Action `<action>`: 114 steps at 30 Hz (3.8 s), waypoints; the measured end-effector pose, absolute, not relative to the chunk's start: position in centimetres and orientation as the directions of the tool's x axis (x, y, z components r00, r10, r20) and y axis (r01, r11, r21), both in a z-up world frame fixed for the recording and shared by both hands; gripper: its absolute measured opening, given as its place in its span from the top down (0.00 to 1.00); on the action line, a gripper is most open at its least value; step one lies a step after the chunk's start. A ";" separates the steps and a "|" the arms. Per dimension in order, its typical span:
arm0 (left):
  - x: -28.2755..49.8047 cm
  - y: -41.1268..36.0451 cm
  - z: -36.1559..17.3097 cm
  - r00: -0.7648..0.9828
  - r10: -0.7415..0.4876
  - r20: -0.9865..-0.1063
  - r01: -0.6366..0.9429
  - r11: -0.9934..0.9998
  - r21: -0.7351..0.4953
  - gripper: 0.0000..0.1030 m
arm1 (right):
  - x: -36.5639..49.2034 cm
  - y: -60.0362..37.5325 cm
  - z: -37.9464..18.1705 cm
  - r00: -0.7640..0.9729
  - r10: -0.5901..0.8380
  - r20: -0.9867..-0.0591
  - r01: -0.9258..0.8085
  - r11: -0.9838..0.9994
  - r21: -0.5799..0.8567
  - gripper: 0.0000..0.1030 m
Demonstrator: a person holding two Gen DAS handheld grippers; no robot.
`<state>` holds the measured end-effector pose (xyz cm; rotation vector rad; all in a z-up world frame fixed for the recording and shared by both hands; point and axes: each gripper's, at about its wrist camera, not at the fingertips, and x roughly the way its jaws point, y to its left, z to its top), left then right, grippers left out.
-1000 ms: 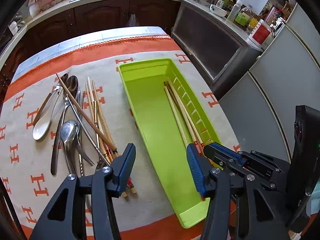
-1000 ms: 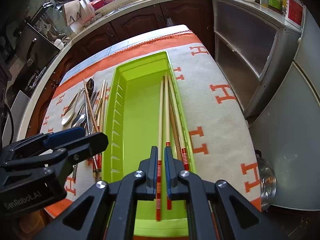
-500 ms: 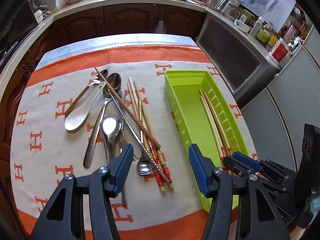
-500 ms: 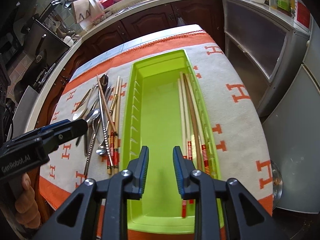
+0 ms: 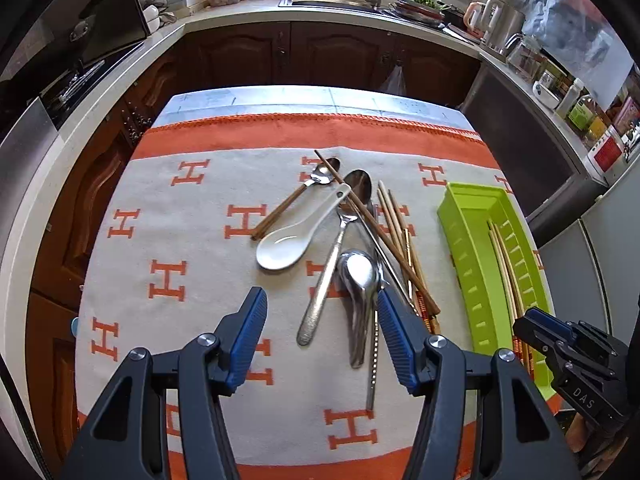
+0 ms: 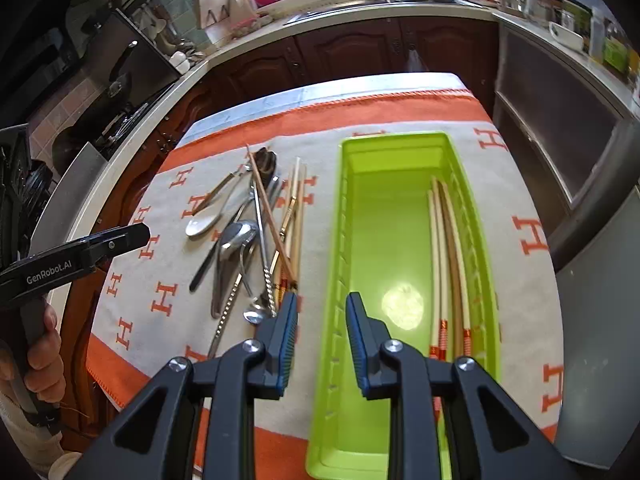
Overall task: Organize utensils
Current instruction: 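Move both tools back toward the remaining utensils, then grasp the wooden-handled spoon with the left tool while the right tool grasps a brown chopstick, then carry the spoon and chopstick into the green tray and open both tools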
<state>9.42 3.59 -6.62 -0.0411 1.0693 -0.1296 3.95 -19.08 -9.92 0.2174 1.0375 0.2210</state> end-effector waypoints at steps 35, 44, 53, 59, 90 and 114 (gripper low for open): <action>23.9 5.7 -15.7 0.378 -0.124 -0.917 0.283 0.959 -0.013 0.57 | 19.0 -8.9 -16.2 0.279 0.291 -0.915 -0.342 0.921 0.189 0.95; 25.1 4.6 -17.8 0.367 -0.115 -0.923 0.318 0.948 0.009 0.57 | 19.7 -8.3 -16.5 0.260 0.302 -0.917 -0.363 0.911 0.196 0.94; 24.6 3.8 -17.5 0.393 -0.105 -0.913 0.311 0.950 0.025 0.95 | 19.6 -8.3 -16.5 0.255 0.318 -0.913 -0.352 0.910 0.219 0.95; 23.5 4.9 -16.5 0.396 -0.112 -0.911 0.264 0.965 -0.004 0.95 | 18.9 -9.4 -15.7 0.276 0.359 -0.892 -0.313 0.911 0.269 1.00; 23.3 6.9 -17.6 0.346 -0.140 -0.928 0.217 0.974 -0.066 0.94 | 19.9 -4.6 -17.2 0.212 0.296 -0.931 -0.525 0.838 0.148 0.92; 16.2 4.3 -7.6 0.547 -0.243 -0.801 0.182 0.969 -0.169 0.96 | 13.9 -15.9 -10.6 0.420 0.414 -0.807 -0.162 0.910 0.383 0.94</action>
